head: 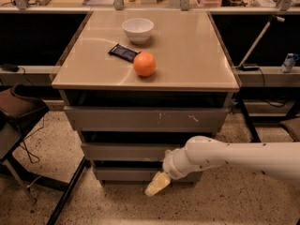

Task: Open middle drawer

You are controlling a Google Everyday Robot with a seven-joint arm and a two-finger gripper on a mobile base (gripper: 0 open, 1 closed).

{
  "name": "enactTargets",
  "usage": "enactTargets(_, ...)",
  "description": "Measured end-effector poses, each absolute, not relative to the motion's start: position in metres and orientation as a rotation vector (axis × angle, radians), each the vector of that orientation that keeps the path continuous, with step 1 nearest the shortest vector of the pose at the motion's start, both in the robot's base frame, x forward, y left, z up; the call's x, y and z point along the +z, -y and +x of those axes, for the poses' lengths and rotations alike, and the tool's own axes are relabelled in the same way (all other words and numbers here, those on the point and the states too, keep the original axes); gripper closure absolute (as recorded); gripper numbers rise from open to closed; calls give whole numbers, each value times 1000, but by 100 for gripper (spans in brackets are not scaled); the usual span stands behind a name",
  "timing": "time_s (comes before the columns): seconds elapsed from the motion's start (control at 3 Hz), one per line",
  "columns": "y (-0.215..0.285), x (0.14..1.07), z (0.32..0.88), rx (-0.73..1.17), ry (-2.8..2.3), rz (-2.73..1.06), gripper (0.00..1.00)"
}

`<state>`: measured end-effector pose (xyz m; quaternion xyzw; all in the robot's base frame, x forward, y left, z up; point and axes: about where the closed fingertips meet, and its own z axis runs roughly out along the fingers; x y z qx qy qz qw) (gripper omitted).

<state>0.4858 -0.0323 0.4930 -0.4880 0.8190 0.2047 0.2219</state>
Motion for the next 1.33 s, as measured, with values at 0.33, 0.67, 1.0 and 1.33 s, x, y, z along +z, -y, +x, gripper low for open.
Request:
enactTargets(0.33,52,503,546,513,-2167,-1274,0)
enactTargets(0.67,52,511,559,498,-2150,-1264,0)
enactTargets(1.0,51,508,561,488,-2146,-1262,0)
enactTargets(1.33,57,496,576,417,-2143,-1225,0)
